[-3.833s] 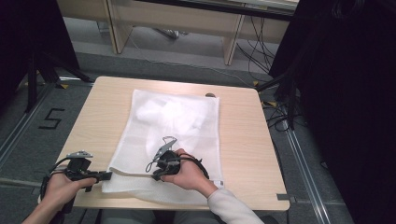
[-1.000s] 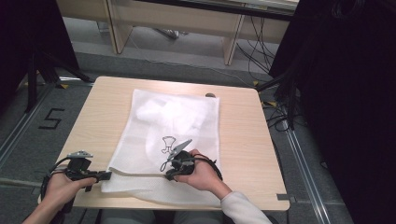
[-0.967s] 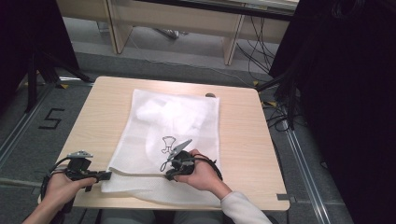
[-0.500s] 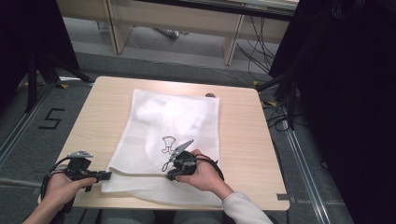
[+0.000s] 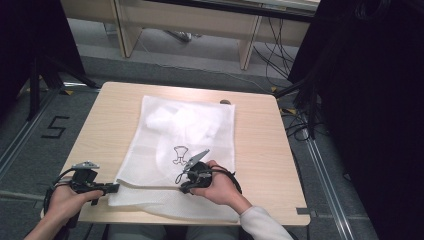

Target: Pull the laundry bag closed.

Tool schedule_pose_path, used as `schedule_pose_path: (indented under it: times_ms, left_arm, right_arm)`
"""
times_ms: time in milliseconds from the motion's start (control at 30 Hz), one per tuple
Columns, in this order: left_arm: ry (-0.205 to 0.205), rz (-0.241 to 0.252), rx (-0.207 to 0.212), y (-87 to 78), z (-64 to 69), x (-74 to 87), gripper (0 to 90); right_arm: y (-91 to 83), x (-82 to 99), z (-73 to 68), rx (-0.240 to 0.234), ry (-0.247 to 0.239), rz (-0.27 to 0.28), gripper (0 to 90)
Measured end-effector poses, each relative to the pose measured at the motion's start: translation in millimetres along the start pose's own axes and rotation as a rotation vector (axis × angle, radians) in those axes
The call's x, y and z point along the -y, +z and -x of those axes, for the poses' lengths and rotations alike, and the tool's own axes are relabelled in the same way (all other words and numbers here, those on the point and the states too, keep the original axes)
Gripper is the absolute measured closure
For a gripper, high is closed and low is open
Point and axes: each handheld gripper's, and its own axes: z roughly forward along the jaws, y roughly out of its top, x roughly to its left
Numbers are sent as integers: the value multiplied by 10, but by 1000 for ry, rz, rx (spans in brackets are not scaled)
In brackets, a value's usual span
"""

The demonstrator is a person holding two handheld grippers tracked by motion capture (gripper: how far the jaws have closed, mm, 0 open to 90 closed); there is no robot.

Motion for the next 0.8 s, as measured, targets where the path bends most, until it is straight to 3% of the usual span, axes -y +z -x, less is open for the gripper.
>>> schedule_pose_path:
  times_ms: [33, 133, 167, 200, 267, 300, 400, 433, 500, 567, 633, 800]
  left_arm:
    - [19, -25, -3, -17, -18, -5, 850]
    - [7, -11, -6, -7, -9, -3, 850]
    - [20, -18, -1, -12, -19, -3, 851]
    - [-1, -5, 0, -1, -3, -3, 850]
    - [-1, -5, 0, -1, -3, -3, 850]
    - [19, -19, -3, -10, -18, -3, 850]
    - [7, -19, -8, -8, -12, -6, 850]
    - [33, -40, -3, -24, -28, -8, 850]
    - [6, -11, -8, -3, -10, -3, 850]
    - [5, -9, -6, 0, -11, -1, 850]
    - [31, -35, -4, -19, -27, -7, 850]
    - [29, -34, -3, -18, -26, -7, 850]
  right_arm:
    - [-1, 3, 1, -5, 2, -2, 825]
    - [-7, 13, 6, -12, 7, -2, 825]
    - [-10, 18, 5, 0, 7, -3, 825]
    - [-9, 26, 10, -9, 7, -1, 825]
    - [-22, 32, 11, 1, 18, -3, 825]
    - [-25, 32, 10, 2, 19, -5, 825]
    - [-25, 37, 13, -7, 14, 0, 825]
    - [-26, 40, 14, -5, 14, -2, 825]
    - [-29, 47, 19, -5, 6, 2, 825]
    - [-36, 58, 22, -5, 13, 3, 825]
    - [-36, 61, 28, -4, 4, 4, 825]
    - [-54, 66, 20, 3, 17, 2, 825]
